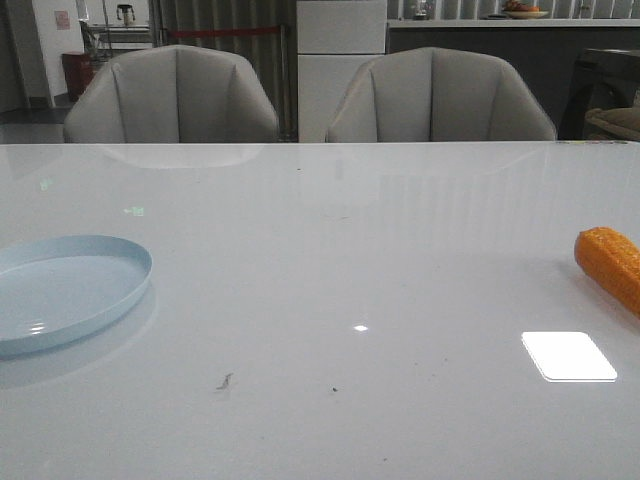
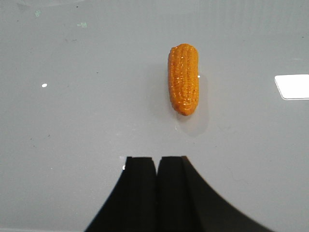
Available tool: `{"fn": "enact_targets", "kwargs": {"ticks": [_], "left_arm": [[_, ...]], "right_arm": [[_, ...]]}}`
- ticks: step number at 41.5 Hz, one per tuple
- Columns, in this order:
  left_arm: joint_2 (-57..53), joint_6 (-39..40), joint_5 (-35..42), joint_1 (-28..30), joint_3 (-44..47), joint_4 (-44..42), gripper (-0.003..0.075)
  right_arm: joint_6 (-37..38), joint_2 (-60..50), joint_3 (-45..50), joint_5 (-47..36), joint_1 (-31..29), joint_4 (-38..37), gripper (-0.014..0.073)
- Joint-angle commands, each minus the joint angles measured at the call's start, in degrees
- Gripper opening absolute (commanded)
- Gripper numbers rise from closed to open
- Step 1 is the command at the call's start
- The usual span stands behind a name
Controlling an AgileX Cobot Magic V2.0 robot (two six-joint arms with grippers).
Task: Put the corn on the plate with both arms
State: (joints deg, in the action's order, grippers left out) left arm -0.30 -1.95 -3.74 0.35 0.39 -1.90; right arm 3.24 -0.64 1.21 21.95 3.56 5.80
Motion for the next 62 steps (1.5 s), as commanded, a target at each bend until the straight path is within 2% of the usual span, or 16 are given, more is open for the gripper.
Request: {"fn": "enact_targets", "kwargs": {"ticks": [1, 24, 27, 30, 35, 45, 52, 55, 62], "left_arm": [[-0.91, 0.34, 5.13, -0.45, 2.12, 0.56, 0.0096], [-0.91, 0.34, 5.36, -0.35, 2.12, 0.56, 0.0096], [-0.91, 0.34, 5.36, -0.35, 2.12, 0.56, 0.0096], [-0.91, 0.34, 5.36, -0.35, 2.12, 0.56, 0.0096], [-0.91, 0.34, 5.84, -0.35, 2.12, 0.56, 0.0096], [-0.91, 0.34, 8.77, -0.45, 2.12, 0.56, 0.0096], [-0.91, 0.34, 18.69, -0.45, 2.02, 0.56, 0.0096], [-0.91, 0.34, 22.17, -0.45, 1.32, 0.56, 0.0096], [-0.68, 0.34, 22.24, -0.45, -4.12, 0.56, 0.0096]], "right_arm": [[-0.24, -1.28, -0.80, -2.02, 0.14, -0.02, 0.0051], [-0.32, -1.28, -0.80, -2.02, 0.14, -0.15, 0.0050], [-0.30, -1.28, -0.80, -2.71, 0.14, -2.52, 0.0050], [-0.30, -1.28, -0.80, -4.28, 0.14, -8.00, 0.0050], [-0.30, -1.28, -0.80, -10.37, 0.14, -14.56, 0.0050], [-0.24, -1.28, -0.80, -24.79, 0.14, -14.37, 0.0050], [2.58, -1.28, -0.94, -40.86, 0.14, -9.74, 0.0050], [5.20, -1.28, -2.81, -39.38, 0.14, -8.33, 0.0050], [6.15, -0.30, -13.52, -22.38, 0.14, -8.22, 0.0050]]}}
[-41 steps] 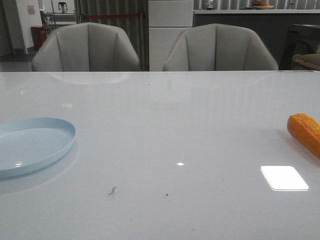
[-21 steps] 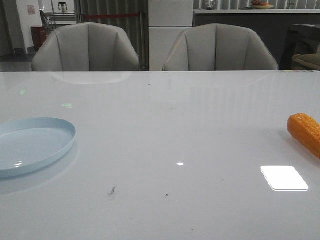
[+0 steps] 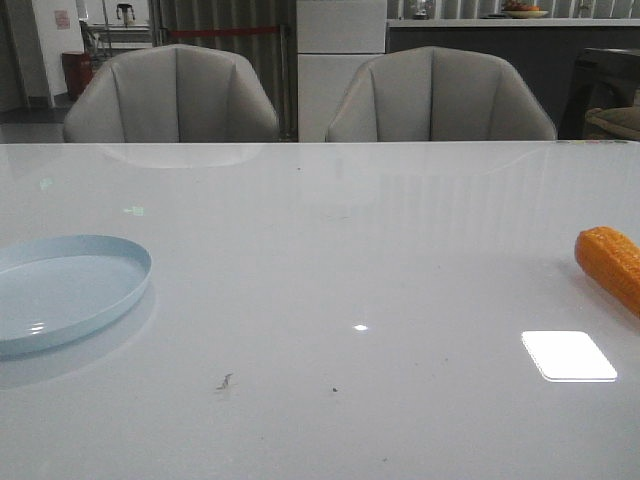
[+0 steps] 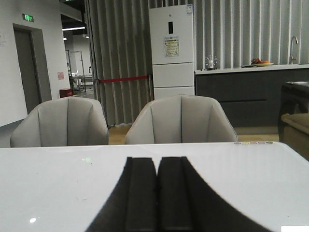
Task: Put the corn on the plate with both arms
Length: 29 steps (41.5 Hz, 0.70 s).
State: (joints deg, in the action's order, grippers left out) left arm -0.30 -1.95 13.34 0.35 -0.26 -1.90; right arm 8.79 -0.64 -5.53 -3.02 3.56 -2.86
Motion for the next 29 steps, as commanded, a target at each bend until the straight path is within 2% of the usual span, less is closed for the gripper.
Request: {"fn": "enact_targets", "kwargs": {"ticks": [1, 5, 10, 13, 17, 22, 26, 29], "left_arm": [[-0.68, 0.34, 4.81, -0.45, -4.27, 0.56, 0.0096], [0.53, 0.34, 3.48, -0.45, -8.09, -1.43, 0.0096], [4.21, 0.34, 3.08, -0.45, -13.49, -3.99, 0.0096], [7.14, 0.34, 3.08, -0.45, -16.98, -4.22, 0.0096], [11.76, 0.34, 2.52, -0.45, -22.35, -4.22, 0.0096], [20.08, 0.34, -2.81, -0.45, -29.48, -4.22, 0.0096], [26.36, 0.34, -4.58, -0.45, -33.17, -4.22, 0.0096], [30.65, 0.34, -3.46, -0.45, -34.11, -4.22, 0.0096]], "right_arm": [[0.60, 0.11, -9.05, 4.55, 0.14, 0.45, 0.0050], [0.60, 4.00, -16.57, 11.44, 0.14, 0.45, 0.0050], [0.55, 10.10, -23.64, 11.77, 0.14, 0.45, 0.0050], [0.55, 13.33, -26.06, 7.93, 0.14, 0.45, 0.0050], [0.55, 16.88, -27.07, -2.76, 0.14, 0.45, 0.0050], [0.55, 19.74, -27.01, -14.50, 0.14, 0.45, 0.0050], [0.55, 21.53, -27.01, -15.69, 0.14, 0.45, 0.0050], [0.55, 22.77, -27.01, -10.26, 0.14, 0.45, 0.0050]]}}
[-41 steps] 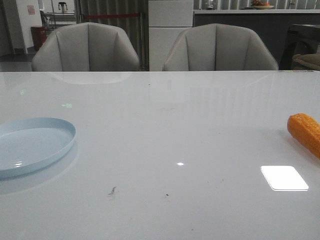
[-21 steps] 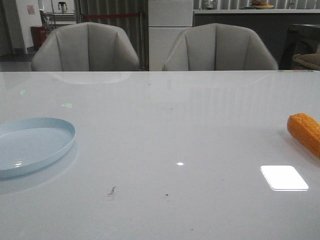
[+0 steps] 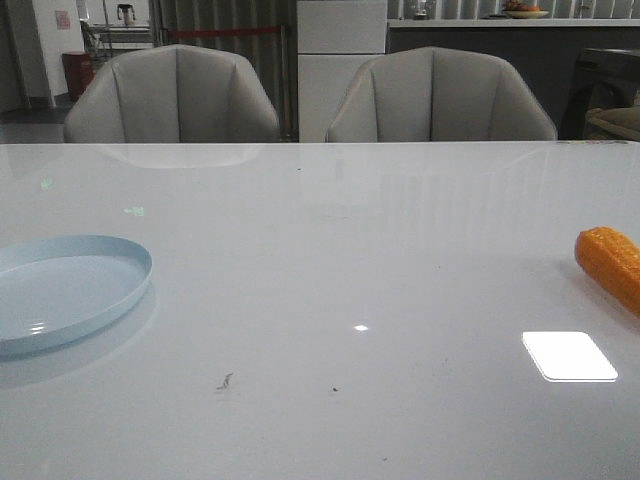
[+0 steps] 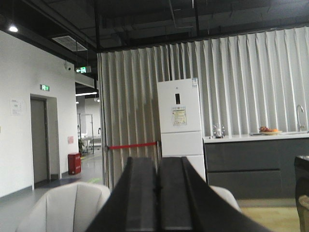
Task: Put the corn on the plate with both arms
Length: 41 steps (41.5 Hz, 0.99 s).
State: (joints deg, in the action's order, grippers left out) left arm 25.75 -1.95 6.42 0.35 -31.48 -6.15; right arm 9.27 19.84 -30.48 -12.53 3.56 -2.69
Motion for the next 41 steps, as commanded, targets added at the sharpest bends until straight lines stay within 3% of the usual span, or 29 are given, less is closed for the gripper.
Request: {"fn": "enact_targets", "kwargs": {"ticks": [1, 9, 27, 30, 35, 38, 41], "left_arm": [[5.61, 0.34, 3.86, -0.45, -3.16, 0.13, 0.0096], [13.34, 0.34, 5.05, -0.45, -3.15, 0.26, 0.0096], [25.02, 0.34, -0.74, -0.45, -3.04, 0.53, 0.0099], [25.73, 0.34, -0.86, -0.45, -3.04, 0.53, 0.0102], [25.86, 0.34, -0.86, -0.45, -3.04, 0.53, 0.0159], [25.86, 0.34, -0.86, -0.45, -3.04, 0.53, 0.0279], [25.86, 0.34, -0.86, -0.45, -3.04, 0.53, 0.0399]], "right_arm": [[0.07, 2.85, -2.05, 1.33, 0.14, 0.27, 0.0050], [0.12, 9.77, -2.05, 16.12, 0.14, 0.36, 0.0050], [0.12, 24.73, -2.11, 16.70, 0.14, 0.57, 0.0055], [0.12, 25.58, -2.11, 16.44, 0.14, 0.57, 0.0108], [0.06, 26.14, -2.11, 15.66, 0.14, 0.57, 0.0314], [0.06, 26.14, -2.11, 15.53, 0.14, 0.57, 0.0440], [0.06, 26.14, -2.11, 15.53, 0.14, 0.57, 0.0493]]}}
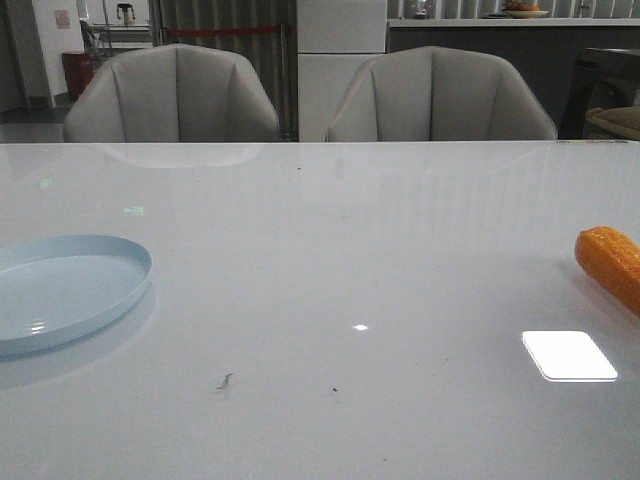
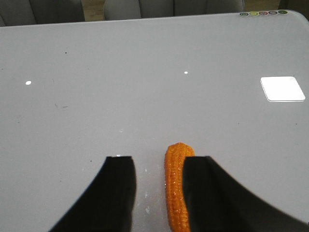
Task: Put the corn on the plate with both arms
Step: 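Lower the left gripper over the light blue plate rim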
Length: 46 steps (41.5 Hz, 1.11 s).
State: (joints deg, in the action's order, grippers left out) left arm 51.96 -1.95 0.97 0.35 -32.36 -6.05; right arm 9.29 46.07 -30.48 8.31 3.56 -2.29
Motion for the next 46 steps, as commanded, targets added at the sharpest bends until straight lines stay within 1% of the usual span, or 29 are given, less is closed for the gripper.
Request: {"fn": "enact_targets", "kwargs": {"ticks": [1, 2, 4, 6, 11, 13, 17, 19, 22, 29, 36, 41, 46], "left_arm": [[-0.35, 0.34, 4.97, -0.45, -2.16, 0.43, 0.0442], [-0.35, 0.34, 5.28, -0.45, -2.16, 0.43, 0.0479], [-0.35, 0.34, 5.35, -0.45, -2.16, 0.43, 0.0516], [-0.35, 0.34, 4.85, -0.45, -2.16, 0.59, 0.0517], [-0.35, 0.34, 4.08, -0.35, -2.16, 3.38, 0.0489], [-0.35, 0.34, 1.98, -0.35, -2.29, 3.38, 0.0477], [1.28, 0.34, -6.20, -0.35, -3.75, 3.75, 0.0474], [3.21, 0.34, -10.40, -0.35, -4.68, 3.75, 0.0474], [6.76, 0.34, -14.66, -0.35, -6.33, 4.19, 0.0474], [17.26, 0.34, -26.29, -0.35, -13.79, 7.44, 0.0474], [28.10, 0.34, -36.05, -0.35, -24.36, 8.48, 0.0474], [34.74, 0.34, -39.27, -0.35, -30.95, 8.48, 0.0474], [41.09, 0.34, -40.72, -0.32, -34.97, 8.51, 0.0474]], "right_arm": [[0.04, -0.08, -2.11, -5.46, 0.14, 0.17, 0.0493], [0.04, -0.08, -2.11, -5.70, 0.14, 0.17, 0.0489], [0.04, -0.08, -2.11, -6.46, 0.14, 0.17, 0.0488], [0.04, -0.08, -2.11, -6.84, 0.14, 0.17, 0.0488], [0.10, -0.08, -2.06, -6.82, 0.14, 0.27, 0.0488], [0.10, -0.02, -2.06, -6.89, 0.14, 0.27, 0.0488], [0.10, -0.02, -2.11, -6.40, 0.14, 0.27, 0.0488], [0.10, -0.02, -2.11, -6.05, 0.14, 0.44, 0.0488], [0.10, -0.02, -2.11, -5.18, 0.14, 0.94, 0.0488], [0.10, -0.02, -2.11, -2.53, 0.14, 1.24, 0.0488], [0.10, -0.02, -2.11, -0.72, 0.14, 1.24, 0.0488], [0.10, -0.02, -2.11, -0.19, 0.14, 1.24, 0.0488], [0.10, -0.02, -2.11, 0.59, 0.14, 1.24, 0.0488]]}}
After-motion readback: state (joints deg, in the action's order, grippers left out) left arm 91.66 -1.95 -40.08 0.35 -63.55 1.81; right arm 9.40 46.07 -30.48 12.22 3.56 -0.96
